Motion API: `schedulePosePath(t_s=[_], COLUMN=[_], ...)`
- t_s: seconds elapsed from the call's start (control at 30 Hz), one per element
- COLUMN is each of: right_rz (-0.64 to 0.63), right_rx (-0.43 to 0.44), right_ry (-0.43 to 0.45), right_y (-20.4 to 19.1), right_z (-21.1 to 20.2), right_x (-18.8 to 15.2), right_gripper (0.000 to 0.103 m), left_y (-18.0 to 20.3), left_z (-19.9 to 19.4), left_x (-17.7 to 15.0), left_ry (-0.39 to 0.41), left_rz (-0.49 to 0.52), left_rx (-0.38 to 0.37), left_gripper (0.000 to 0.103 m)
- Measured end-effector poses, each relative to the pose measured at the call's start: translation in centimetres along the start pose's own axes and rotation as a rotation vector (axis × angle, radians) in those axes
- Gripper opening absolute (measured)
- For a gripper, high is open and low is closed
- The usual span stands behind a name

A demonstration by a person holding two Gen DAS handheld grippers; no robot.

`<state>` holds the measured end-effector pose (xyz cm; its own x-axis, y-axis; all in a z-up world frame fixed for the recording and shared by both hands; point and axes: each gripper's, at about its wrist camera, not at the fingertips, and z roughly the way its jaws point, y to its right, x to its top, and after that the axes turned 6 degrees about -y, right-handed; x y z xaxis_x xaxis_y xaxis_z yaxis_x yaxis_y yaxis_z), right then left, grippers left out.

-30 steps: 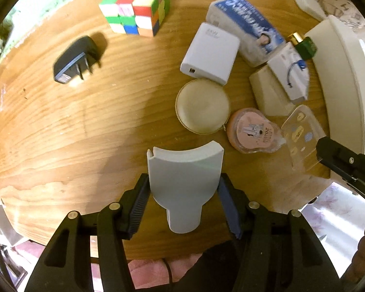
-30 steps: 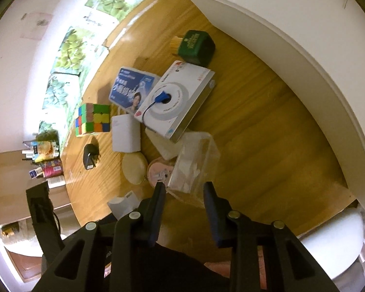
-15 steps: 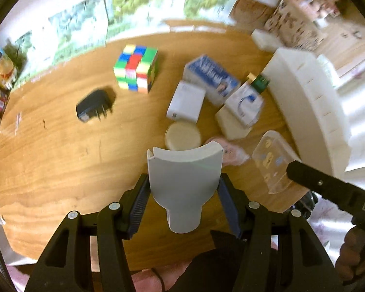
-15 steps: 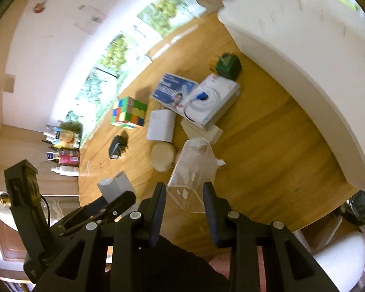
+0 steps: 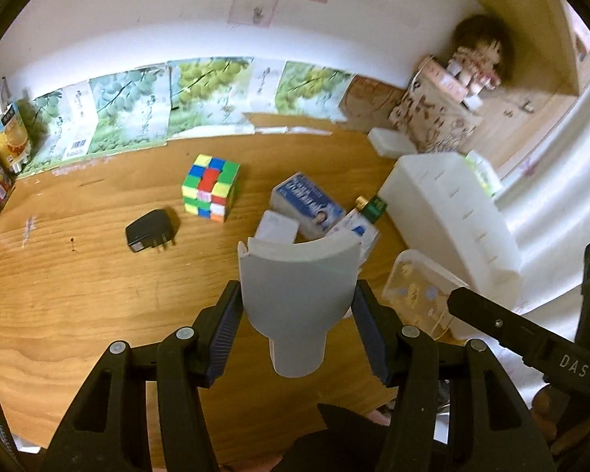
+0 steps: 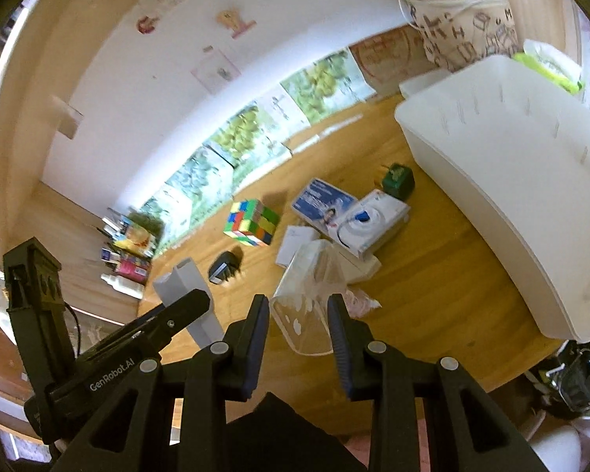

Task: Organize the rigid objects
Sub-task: 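Grasp the clear plastic box with the right tool while the left tool holds the white piece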

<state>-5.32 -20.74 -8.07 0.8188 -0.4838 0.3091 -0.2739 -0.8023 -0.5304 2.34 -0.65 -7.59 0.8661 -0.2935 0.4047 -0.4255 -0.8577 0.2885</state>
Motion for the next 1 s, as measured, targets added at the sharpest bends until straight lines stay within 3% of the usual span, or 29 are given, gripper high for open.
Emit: schedulePosePath(t_s=[0.17,0.2,0.23,0.4,0.5,0.63,0.9,0.97,1.0], right_rz=[-0.036,-0.040,-0.046,-0.063,-0.066,-0.063,-0.063,-0.039,-0.025], right_rx=[0.026,0.032,0.042,0.062,0.054,0.033,0.013,-0.014,-0.028], right_ry=[0.069,0.081,0.094,0.144,0.146,0.083,-0.092,-0.140,-0.169], right_y=[-0.1,-0.1,-0.1,0.8,1.6,2.4,3.2,3.6,3.9], right_z=[-1.5,-1.8,-2.0,-3.1,-3.1,-2.1,1.6,2.6,3.2], right_x=[-0.3,-0.4,-0.4,-0.1,0.6,1.4,1.9,1.8,1.6], right_gripper=[0.029,0.013,0.004,0.003,0.003,0.004,0.005,0.009,0.017], left_y=[0.5,0.6,0.8,1.8,1.9,0.9,-0.9,-1.2,-1.2], left_z=[-0.7,-0.8,-0.9,-1.4,-2.1,-3.0,-4.0,-4.0,-4.0], left_x=[0.3,0.4,0.4,1.0,1.3,1.4,1.1,1.1,1.1], left_ry=[0.060,0.067,0.078,0.146,0.199,0.259,0.307,0.304,0.304], left_rz=[0.000,0.001,0.003,0.003,-0.020,-0.072,-0.122,-0.120,-0.117], left_rx=[-0.069,-0.080,-0.092,-0.135,-0.106,-0.077,-0.035,-0.032,-0.030], left_gripper=[0.060,0.060,0.060,0.060,0.060,0.060,0.060,0.060,0.060])
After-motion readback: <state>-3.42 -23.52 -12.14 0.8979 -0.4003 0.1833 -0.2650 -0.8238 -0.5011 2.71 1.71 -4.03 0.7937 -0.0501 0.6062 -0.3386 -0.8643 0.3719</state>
